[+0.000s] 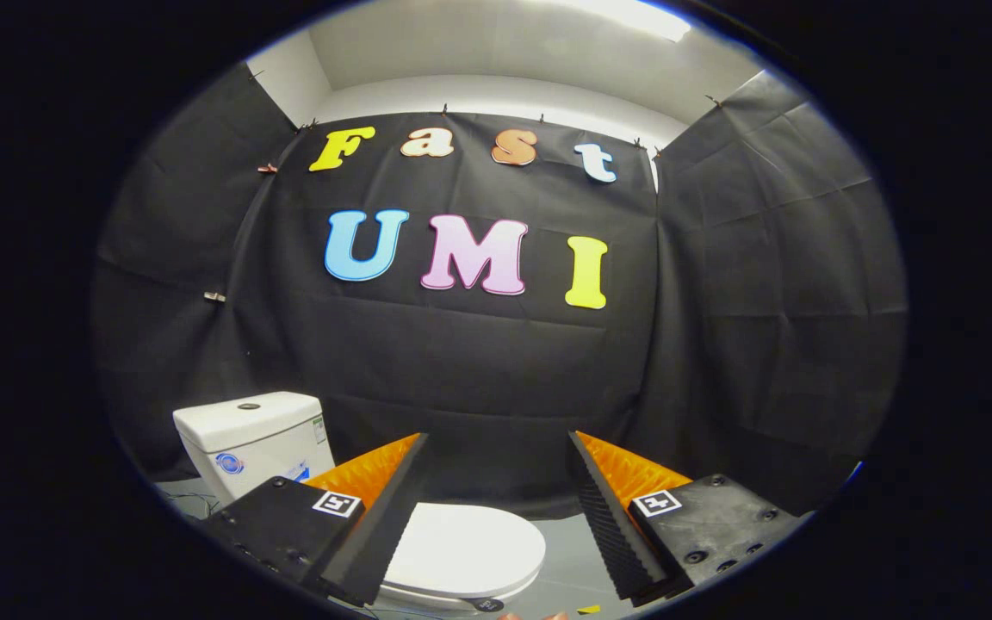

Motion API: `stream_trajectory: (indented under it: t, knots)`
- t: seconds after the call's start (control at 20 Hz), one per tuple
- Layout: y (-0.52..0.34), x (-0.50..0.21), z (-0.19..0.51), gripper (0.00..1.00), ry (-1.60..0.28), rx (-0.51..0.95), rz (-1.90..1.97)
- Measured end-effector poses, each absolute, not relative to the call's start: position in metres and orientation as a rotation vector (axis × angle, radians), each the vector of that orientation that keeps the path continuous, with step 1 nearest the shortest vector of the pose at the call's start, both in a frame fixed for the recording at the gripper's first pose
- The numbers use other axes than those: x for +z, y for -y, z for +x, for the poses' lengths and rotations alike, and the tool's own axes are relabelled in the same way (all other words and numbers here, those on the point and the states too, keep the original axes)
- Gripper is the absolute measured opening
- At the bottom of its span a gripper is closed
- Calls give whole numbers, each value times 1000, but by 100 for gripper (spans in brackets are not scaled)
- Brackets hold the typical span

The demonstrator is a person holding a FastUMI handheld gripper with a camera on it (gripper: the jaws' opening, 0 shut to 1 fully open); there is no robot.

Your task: Open the toilet lid.

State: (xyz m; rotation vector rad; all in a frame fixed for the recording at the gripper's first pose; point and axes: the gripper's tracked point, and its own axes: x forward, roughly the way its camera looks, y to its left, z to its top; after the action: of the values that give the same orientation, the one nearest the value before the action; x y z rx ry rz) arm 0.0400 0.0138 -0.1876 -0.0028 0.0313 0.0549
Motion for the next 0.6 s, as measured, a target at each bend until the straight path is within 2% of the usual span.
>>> stream_trajectory:
  t: [0.6]
  knots:
    - [-2,-361,31,99,-378,100,258]
